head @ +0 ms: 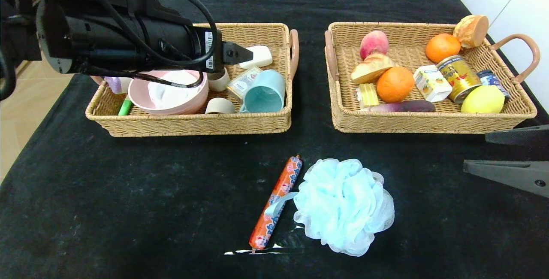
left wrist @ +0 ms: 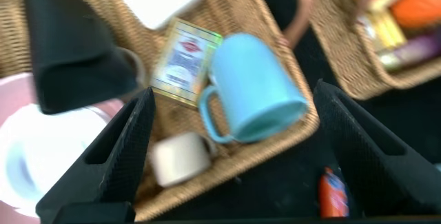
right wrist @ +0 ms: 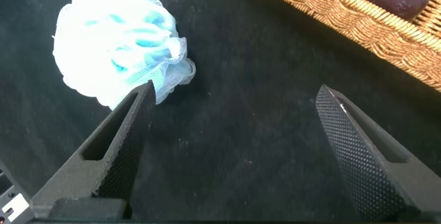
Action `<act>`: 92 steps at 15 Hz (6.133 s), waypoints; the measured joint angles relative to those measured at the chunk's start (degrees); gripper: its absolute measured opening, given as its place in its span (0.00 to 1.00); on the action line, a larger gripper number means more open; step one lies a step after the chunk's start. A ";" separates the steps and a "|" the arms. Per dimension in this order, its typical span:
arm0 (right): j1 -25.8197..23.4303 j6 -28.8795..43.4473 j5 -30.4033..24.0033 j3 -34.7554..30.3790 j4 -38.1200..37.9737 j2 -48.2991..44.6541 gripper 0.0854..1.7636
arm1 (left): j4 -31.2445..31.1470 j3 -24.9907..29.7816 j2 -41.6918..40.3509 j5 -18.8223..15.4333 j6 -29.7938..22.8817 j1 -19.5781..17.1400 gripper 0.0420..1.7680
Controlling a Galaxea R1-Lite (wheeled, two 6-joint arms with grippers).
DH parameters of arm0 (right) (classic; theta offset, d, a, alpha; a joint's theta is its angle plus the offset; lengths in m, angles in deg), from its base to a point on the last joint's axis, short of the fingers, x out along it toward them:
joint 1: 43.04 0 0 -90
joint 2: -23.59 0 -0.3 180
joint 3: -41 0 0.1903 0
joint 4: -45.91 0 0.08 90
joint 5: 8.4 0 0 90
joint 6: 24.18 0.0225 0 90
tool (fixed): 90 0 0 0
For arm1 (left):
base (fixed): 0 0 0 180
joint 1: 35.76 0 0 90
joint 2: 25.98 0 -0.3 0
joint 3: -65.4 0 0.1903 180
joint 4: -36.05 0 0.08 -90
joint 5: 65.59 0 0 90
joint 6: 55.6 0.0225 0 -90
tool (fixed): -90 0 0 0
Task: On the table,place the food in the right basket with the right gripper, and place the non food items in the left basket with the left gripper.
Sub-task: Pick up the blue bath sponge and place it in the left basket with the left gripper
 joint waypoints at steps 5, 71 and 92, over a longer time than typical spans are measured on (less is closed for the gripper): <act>-0.05 0.02 0.00 0.00 0.00 0.00 0.96 | 0.72 8.02 -5.46 0.57 -0.06 9.94 0.95; -0.38 0.00 0.09 0.11 0.35 1.22 0.96 | 45.62 44.13 8.52 -1.99 23.65 28.59 0.33; -0.39 0.02 0.09 0.07 0.37 1.52 0.96 | 14.60 24.26 -6.64 0.22 23.71 24.45 0.19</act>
